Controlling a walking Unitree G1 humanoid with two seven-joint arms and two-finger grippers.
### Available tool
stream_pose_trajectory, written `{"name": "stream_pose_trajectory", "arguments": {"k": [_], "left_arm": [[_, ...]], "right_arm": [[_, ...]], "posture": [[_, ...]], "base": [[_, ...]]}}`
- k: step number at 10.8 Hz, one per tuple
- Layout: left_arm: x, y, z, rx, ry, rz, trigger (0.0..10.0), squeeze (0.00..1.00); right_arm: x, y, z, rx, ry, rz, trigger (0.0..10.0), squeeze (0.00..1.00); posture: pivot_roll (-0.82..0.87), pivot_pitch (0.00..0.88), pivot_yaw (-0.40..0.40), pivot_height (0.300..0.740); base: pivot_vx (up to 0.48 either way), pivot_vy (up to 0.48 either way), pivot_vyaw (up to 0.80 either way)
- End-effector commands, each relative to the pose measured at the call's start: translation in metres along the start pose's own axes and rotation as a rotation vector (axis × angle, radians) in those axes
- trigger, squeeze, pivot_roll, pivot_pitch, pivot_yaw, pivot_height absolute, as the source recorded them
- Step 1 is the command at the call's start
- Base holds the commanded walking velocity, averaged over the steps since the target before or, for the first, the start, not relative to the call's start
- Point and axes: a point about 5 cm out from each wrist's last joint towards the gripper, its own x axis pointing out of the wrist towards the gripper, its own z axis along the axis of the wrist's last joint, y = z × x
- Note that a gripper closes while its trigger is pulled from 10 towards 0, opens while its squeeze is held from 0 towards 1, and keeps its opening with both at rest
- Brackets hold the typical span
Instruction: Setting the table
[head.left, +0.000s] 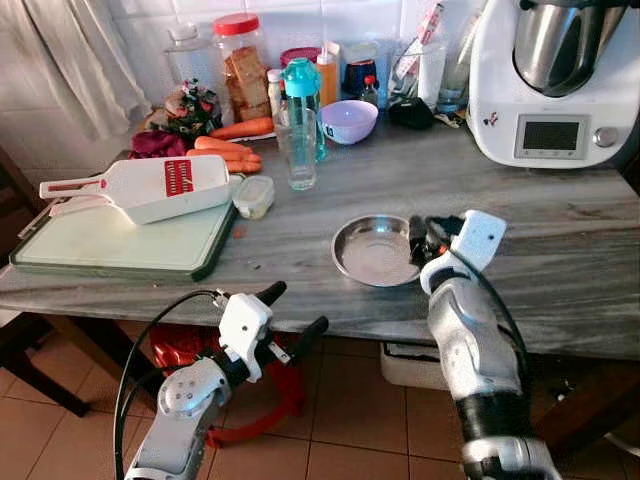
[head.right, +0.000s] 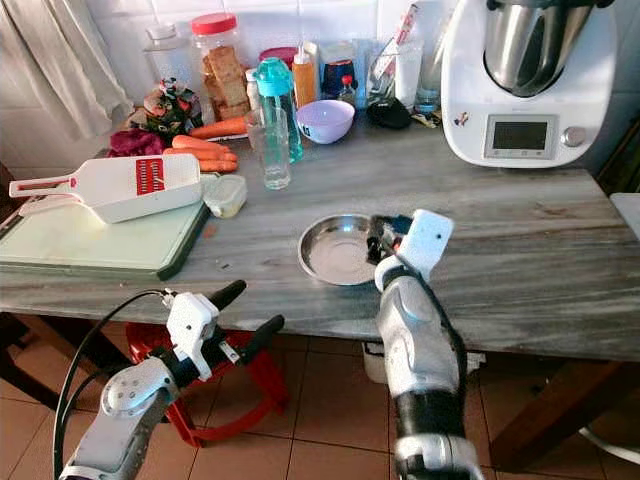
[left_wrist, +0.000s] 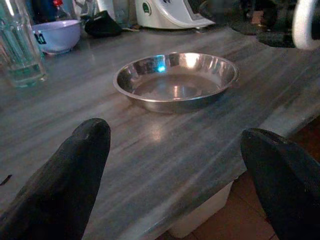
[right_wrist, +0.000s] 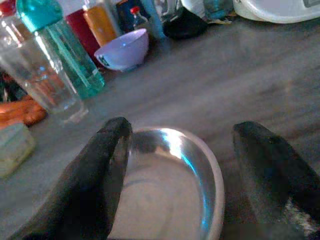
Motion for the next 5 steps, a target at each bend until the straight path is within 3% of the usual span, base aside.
{"name": "stream_pose_trajectory", "arguments": {"k": [1,5], "left_arm": [[0.001,0.002,0.002,0.018,0.002,0.002,10.0,0.0],[0.001,0.012,0.005,0.029,-0.023,0.194,10.0,0.0]], "right_arm": [[-0.004,0.006,0.003,-0.032,-0.014,0.024,10.0,1.0],[-0.037,-0.011,0.016,-0.24,-0.17,0.018,10.0,1.0]], "posture": [[0.04,0.0,0.083,0.74],[0.03,0.0,0.086,0.74]], "base": [[0.0,0.0,0.0],[0.0,0.0,0.0]]}}
